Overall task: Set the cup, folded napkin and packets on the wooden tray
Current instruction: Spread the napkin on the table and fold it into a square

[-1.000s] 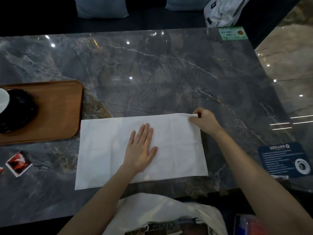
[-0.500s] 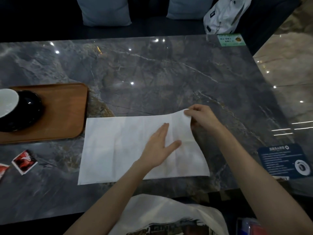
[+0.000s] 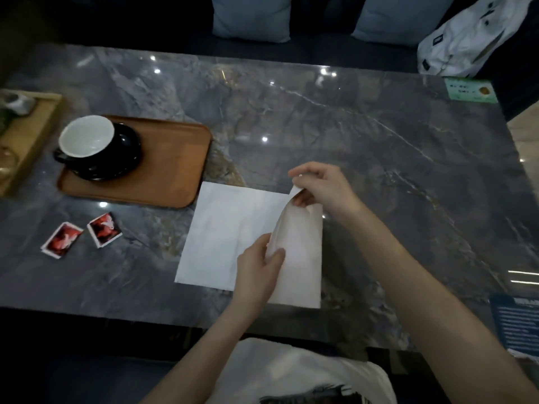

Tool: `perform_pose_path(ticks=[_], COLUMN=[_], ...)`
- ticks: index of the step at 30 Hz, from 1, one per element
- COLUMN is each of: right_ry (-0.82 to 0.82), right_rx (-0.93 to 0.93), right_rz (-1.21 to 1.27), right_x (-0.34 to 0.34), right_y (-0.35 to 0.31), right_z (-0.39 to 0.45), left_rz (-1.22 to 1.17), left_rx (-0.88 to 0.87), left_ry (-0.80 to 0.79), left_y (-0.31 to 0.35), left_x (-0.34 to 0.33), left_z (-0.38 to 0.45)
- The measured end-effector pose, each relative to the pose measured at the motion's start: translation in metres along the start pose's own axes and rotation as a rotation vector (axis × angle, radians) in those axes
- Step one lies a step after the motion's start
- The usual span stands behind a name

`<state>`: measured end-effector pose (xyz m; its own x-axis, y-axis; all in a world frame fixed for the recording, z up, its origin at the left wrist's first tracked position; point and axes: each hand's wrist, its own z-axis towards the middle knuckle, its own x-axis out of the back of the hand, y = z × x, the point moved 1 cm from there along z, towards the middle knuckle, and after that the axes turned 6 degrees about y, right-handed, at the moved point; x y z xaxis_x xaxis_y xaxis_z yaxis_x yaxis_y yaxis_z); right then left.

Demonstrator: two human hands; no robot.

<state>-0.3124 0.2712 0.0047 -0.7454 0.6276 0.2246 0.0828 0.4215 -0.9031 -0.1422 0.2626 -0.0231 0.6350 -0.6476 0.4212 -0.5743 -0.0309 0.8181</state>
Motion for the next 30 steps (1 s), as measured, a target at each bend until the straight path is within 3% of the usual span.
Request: perform_pose_path(ticks=[7, 11, 16, 21, 30], right_ry=[-0.140, -0.195, -0.261, -0.154, -0.228], right_rx=[0.065, 0.002, 0.093, 0.282, 0.238], right_rz=[-0.122, -0.082, -0.333, -0.569, -0.761], right_x=[-0.055, -0.084, -0.113, -0.139, -0.172], right_y=[-0.007, -0.012, -0.008, 0.000, 0.013], right_z=[0.028, 0.043, 0.062, 0.085, 0.106], left_rz=[-0.073, -0.055, -0.006, 0.126, 0.172], left_rx=[0.097, 0.143, 0.174, 0.167, 0.163], left_ry=[0.172, 0.206, 0.246, 0.227, 0.174], left_y=[-0.030, -0.044, -0.061, -0.078, -0.099], left_x=[0.058, 0.075, 0.099, 0.110, 0.116], left_z=[0.008, 0.018, 0.031, 0.043, 0.053])
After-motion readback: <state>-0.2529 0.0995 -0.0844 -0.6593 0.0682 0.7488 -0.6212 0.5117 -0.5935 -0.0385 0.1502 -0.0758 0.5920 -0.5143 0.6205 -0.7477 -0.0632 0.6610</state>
